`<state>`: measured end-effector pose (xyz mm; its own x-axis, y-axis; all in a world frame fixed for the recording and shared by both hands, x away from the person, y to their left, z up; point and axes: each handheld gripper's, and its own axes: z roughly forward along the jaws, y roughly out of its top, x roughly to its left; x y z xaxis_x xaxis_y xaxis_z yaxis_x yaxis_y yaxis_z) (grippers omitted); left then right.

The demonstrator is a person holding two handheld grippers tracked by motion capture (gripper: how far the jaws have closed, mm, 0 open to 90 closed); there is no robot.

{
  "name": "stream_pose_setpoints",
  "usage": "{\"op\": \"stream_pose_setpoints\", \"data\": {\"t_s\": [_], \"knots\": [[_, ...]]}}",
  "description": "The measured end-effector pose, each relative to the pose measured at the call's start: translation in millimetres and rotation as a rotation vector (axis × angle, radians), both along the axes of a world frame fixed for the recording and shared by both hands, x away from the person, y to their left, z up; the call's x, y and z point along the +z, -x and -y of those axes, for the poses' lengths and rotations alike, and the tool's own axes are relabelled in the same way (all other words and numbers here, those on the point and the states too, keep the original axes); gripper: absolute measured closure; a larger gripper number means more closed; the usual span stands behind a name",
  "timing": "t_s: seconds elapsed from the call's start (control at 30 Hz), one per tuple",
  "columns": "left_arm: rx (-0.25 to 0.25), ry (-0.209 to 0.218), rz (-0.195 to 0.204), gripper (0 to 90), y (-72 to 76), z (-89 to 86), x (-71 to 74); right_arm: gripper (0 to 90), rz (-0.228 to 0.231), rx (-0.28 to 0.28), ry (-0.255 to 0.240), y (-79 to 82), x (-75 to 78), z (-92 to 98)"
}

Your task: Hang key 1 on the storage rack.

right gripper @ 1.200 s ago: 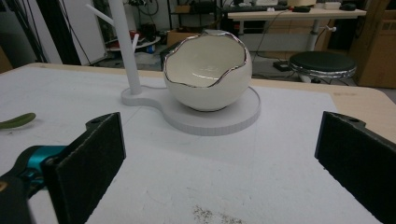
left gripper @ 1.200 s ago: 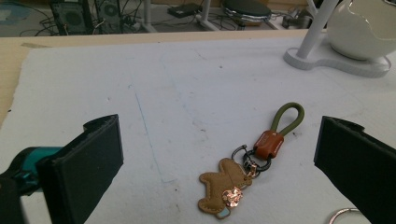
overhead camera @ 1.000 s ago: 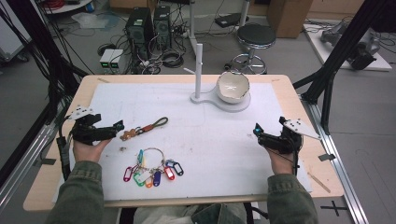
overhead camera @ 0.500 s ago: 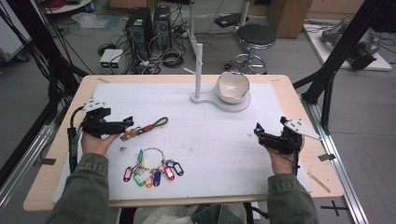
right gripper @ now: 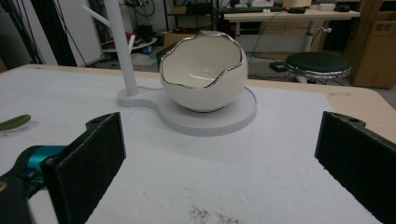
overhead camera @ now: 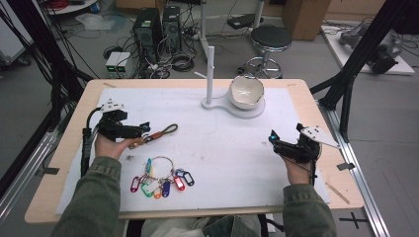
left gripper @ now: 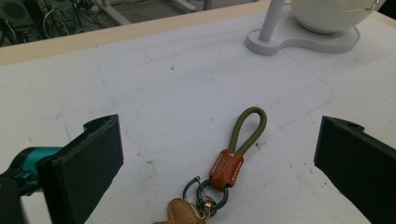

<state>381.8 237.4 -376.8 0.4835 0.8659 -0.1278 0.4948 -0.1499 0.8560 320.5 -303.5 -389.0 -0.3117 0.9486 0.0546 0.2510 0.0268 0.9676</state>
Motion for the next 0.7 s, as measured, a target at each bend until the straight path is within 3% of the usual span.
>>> {"op": "stream_pose_setpoints", "data": {"t_s": [0.33,0.7], "knots": [[-0.026,-0.01,-0.096,1.8,-13.7,1.7,-13.6,0.7,-0.003,-0.006,-0.003,-0.6,-0.4,0.2],[-0.053,-0.059,-0.132,1.8,-18.9,9.8,-22.3,0.7,-0.004,-0.002,-0.003,-0.8,-0.6,-0.1]]}}
